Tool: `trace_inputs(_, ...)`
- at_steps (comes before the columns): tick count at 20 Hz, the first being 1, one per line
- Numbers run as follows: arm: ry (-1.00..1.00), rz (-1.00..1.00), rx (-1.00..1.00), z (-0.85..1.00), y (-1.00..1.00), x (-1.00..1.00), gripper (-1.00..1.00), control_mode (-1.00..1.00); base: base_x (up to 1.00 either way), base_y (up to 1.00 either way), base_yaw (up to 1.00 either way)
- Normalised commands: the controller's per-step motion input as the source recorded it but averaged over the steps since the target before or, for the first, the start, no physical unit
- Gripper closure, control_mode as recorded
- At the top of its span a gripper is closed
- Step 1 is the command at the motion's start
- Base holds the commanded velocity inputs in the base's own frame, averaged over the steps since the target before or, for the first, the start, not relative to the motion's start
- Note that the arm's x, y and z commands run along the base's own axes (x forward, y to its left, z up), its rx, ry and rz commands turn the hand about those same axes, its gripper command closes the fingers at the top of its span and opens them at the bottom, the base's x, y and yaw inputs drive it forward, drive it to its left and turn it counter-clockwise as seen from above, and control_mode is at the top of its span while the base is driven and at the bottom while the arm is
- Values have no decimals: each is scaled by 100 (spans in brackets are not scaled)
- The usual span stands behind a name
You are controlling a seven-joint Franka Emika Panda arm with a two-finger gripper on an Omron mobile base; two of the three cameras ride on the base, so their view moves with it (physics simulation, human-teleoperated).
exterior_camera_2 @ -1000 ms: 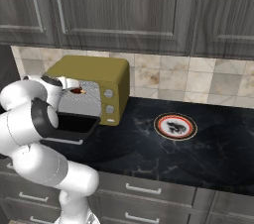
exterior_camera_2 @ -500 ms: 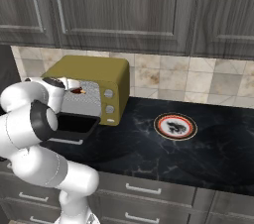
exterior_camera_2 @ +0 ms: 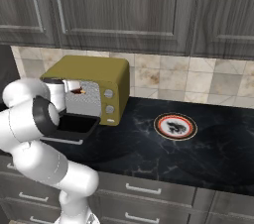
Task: Open the toaster oven door. Place the bread on the top rack in the toaster oven and place the steak on the bottom rack.
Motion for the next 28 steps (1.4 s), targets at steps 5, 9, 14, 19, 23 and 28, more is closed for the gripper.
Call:
trace_inputs(5,0,4,0,-13,1,12,-100,-100,0,0,0)
trace_inputs(9,5,7,0,0,0,0,-100,-100,0,0,0)
trace_inputs(14,3,10,0,2,1,-9,-100,-100,0,0,0)
trace_inputs(19,-2,18,1,15,19,-5,-100,-100,0,0,0)
trace_inputs(23,-2,8,0,20,21,2,-100,-100,0,0,0)
trace_inputs(28,0,3,0,11,26,1,-100,-100,0,0,0)
